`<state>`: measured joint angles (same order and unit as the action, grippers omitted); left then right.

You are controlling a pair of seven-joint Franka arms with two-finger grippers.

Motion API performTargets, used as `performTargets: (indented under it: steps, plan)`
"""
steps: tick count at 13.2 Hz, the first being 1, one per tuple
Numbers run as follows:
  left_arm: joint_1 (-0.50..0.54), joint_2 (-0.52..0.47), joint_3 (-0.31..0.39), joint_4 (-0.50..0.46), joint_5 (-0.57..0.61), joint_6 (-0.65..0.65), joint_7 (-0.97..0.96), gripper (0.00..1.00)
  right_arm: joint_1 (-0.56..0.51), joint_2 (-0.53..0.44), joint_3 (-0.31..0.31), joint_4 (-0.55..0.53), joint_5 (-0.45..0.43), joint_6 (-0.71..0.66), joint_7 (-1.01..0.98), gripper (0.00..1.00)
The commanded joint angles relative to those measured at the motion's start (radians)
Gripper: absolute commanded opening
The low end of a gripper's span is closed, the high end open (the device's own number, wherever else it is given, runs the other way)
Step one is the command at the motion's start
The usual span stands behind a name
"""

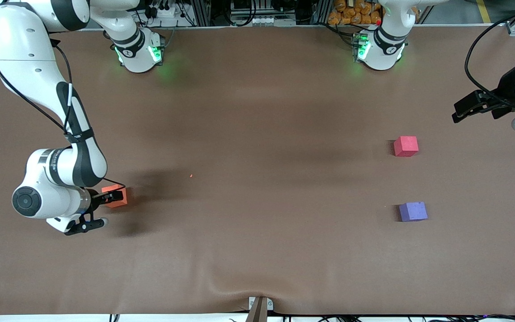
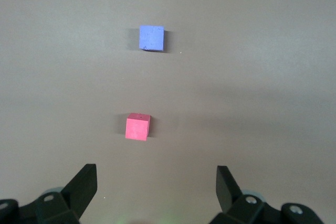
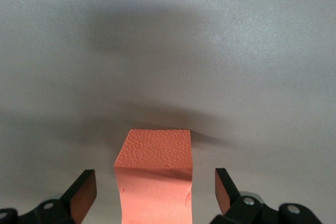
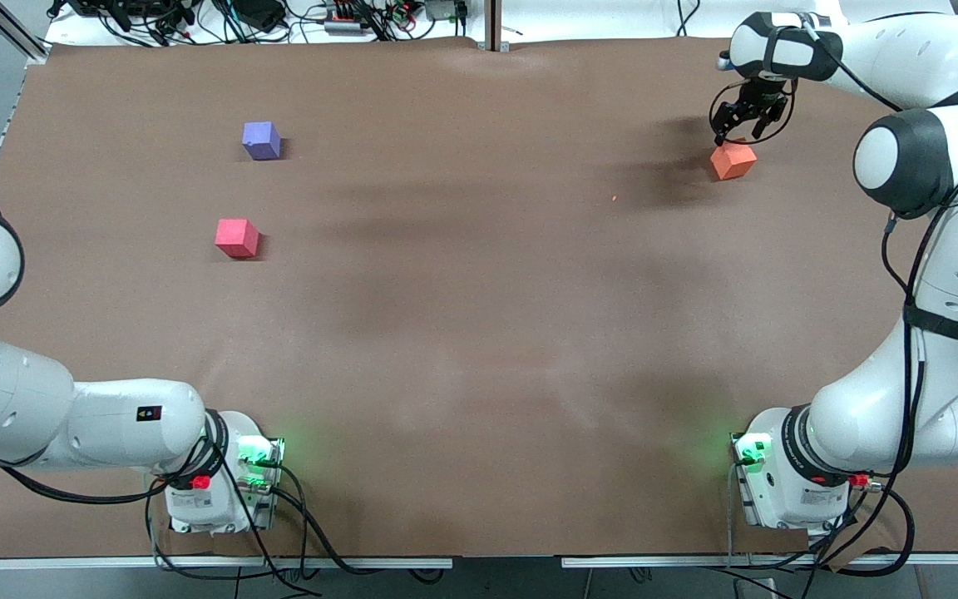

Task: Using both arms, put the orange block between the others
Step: 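Close the right gripper on the orange cube and lift it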

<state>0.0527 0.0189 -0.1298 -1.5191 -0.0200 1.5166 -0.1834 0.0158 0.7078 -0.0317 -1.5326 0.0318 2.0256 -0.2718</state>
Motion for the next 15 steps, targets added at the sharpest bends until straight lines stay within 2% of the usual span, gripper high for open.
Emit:
performTargets:
  steps: [1, 9, 12, 13, 15]
  plan:
    - [0.007, -0.008, -0.004, 0.011, -0.014, -0.013, 0.021, 1.0, 0.001, -0.001, -0.004, -0.015, 0.02, 0.007, -0.023, 1.0]
    - [0.003, -0.002, -0.005, 0.011, -0.017, -0.001, 0.022, 1.0, 0.001, 0.019, -0.004, -0.04, 0.02, 0.004, -0.024, 0.98]
    - [0.001, -0.005, -0.005, 0.007, -0.017, -0.01, 0.025, 1.0, 0.003, 0.019, -0.004, -0.04, 0.02, 0.004, -0.023, 0.81]
    - [0.006, -0.011, -0.005, 0.01, -0.018, -0.01, 0.048, 1.0, 0.003, 0.019, -0.004, -0.04, 0.02, 0.002, -0.023, 0.68]
    - [0.009, -0.013, -0.001, 0.013, -0.021, -0.01, 0.068, 1.0, 0.003, 0.019, -0.004, -0.035, 0.02, 0.002, -0.021, 0.53]
